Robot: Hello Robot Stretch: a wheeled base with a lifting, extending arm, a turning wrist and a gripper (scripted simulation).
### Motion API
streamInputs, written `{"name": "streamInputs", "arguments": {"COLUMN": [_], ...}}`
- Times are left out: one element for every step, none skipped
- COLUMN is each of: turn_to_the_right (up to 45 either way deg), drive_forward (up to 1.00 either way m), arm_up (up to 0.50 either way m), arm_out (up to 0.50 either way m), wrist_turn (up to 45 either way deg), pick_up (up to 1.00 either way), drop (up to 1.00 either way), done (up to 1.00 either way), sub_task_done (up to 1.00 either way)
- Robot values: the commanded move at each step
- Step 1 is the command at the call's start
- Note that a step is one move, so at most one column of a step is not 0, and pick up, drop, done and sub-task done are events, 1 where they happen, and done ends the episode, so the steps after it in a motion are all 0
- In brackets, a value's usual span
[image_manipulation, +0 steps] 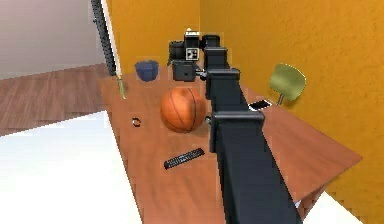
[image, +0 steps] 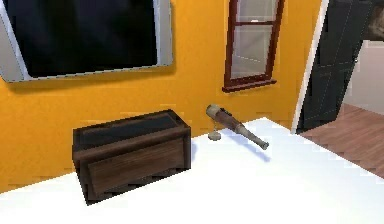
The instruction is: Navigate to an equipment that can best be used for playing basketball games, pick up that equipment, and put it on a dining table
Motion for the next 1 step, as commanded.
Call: {"name": "streamInputs", "arguments": {"turn_to_the_right": [0.0], "drive_forward": [0.0], "arm_up": [0.0], "arm_out": [0.0], "wrist_turn": [0.0], "pick_up": [0.0], "drop": [0.0], "done": [1.0], "sub_task_done": [0.0]}}
